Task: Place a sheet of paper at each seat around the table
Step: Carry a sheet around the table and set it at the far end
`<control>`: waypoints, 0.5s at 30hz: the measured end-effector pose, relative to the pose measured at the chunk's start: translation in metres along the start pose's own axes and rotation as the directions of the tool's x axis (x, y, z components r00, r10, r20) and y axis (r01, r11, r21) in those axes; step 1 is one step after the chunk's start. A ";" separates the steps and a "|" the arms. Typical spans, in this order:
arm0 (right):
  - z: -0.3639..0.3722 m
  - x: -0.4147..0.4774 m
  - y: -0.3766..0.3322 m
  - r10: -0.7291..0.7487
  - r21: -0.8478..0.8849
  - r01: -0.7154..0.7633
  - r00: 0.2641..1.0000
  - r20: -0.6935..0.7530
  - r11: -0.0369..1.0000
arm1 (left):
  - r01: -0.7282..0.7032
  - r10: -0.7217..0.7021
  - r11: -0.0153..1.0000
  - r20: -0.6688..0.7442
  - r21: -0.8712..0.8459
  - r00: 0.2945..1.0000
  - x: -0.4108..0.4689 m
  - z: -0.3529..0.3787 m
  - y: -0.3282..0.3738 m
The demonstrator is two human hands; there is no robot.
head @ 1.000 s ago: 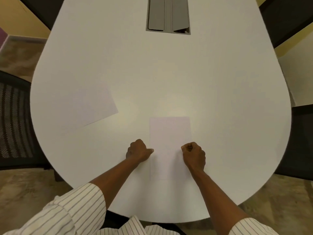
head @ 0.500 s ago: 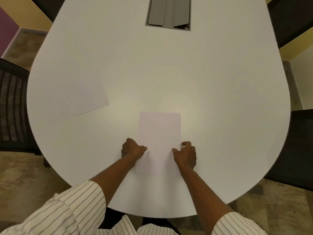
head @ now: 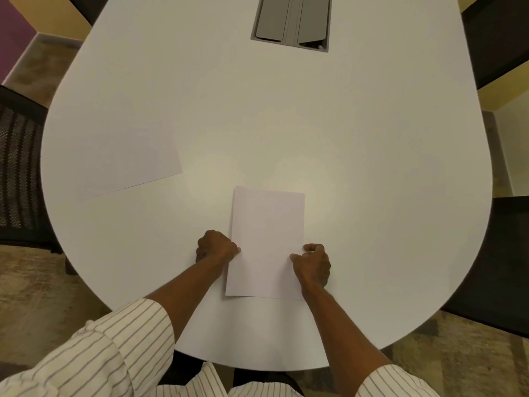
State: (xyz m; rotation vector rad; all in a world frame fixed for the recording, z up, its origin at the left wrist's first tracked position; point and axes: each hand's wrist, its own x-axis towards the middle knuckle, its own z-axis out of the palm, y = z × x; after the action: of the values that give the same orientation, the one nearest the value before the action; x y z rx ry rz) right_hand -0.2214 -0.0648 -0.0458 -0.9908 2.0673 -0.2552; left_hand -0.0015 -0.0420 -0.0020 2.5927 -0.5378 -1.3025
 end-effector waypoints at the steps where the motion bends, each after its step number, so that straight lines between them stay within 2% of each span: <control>1: 0.000 0.001 0.001 0.000 0.003 0.000 1.000 0.003 1.000 | -0.008 0.008 1.000 -0.003 -0.005 1.000 -0.001 0.000 0.000; 5: -0.002 0.004 0.004 -0.003 0.024 0.003 1.000 0.008 1.000 | -0.046 0.047 0.999 -0.028 0.011 0.999 -0.004 0.000 -0.004; 15: -0.003 0.004 0.011 -0.023 0.088 0.022 1.000 0.006 0.996 | -0.135 0.167 0.965 -0.130 0.224 0.977 -0.005 0.009 -0.014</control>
State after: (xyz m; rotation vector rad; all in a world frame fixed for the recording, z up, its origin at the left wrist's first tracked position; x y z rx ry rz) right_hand -0.2318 -0.0609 -0.0518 -0.9605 2.0216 -0.3506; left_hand -0.0082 -0.0270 -0.0082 2.7257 -0.8733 -1.0457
